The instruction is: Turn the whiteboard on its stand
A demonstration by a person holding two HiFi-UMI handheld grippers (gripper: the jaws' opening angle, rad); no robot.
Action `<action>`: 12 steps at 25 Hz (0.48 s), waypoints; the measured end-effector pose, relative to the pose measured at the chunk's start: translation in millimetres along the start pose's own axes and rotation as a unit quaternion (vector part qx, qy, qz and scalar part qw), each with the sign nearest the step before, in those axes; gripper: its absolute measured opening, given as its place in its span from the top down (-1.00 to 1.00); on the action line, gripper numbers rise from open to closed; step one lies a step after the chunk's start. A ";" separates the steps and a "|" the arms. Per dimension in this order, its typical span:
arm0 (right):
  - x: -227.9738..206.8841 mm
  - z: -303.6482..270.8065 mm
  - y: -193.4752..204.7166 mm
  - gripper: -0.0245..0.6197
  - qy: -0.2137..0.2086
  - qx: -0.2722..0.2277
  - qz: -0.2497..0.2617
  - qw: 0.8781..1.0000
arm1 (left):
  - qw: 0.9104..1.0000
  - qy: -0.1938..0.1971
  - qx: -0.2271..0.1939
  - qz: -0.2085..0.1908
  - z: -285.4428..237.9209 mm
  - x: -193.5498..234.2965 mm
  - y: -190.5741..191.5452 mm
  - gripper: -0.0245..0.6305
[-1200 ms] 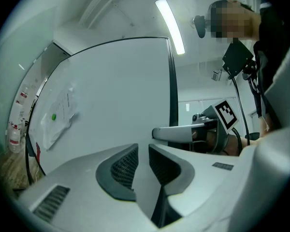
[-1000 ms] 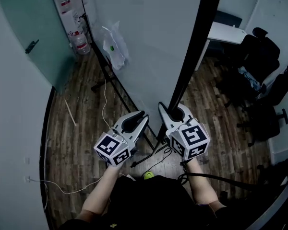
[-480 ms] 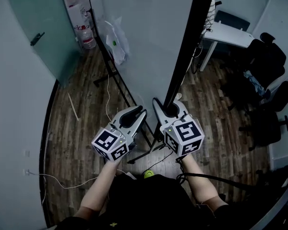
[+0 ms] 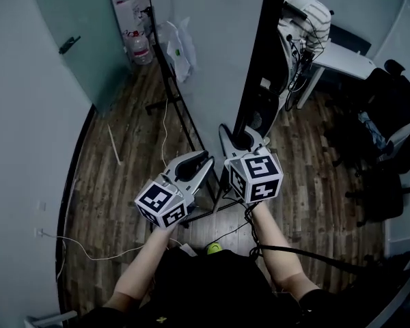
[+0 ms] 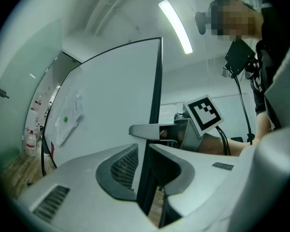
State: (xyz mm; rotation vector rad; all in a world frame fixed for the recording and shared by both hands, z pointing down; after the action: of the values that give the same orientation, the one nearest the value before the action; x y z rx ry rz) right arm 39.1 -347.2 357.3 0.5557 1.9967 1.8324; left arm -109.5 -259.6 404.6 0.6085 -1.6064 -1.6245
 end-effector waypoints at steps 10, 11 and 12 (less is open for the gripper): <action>13.5 -55.7 -0.1 0.72 0.001 0.002 0.011 1.000 | 1.000 -0.025 -0.008 -0.012 19.1 9.0 -7.2 0.75; 15.6 -60.8 -0.8 0.72 0.002 0.003 0.011 1.000 | 1.000 -0.026 -0.009 -0.012 21.4 10.4 -8.6 0.75; 18.2 -65.5 -1.3 0.72 0.003 0.004 0.012 1.000 | 1.000 -0.028 -0.010 -0.010 24.2 11.7 -9.7 0.75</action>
State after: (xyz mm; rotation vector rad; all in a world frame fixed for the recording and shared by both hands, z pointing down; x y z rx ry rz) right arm -10.6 -393.4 361.3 0.5789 2.0100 1.8432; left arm -137.2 -254.5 399.4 0.5752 -1.6265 -1.6847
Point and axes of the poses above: the fingertips, and each gripper's own axes: z backward along the fingers, x to its left, y out of its underside, the point moved 10 cm from there along z, backward along the fingers, and after that the axes turned 13 degrees about y, right-handed, at the moved point
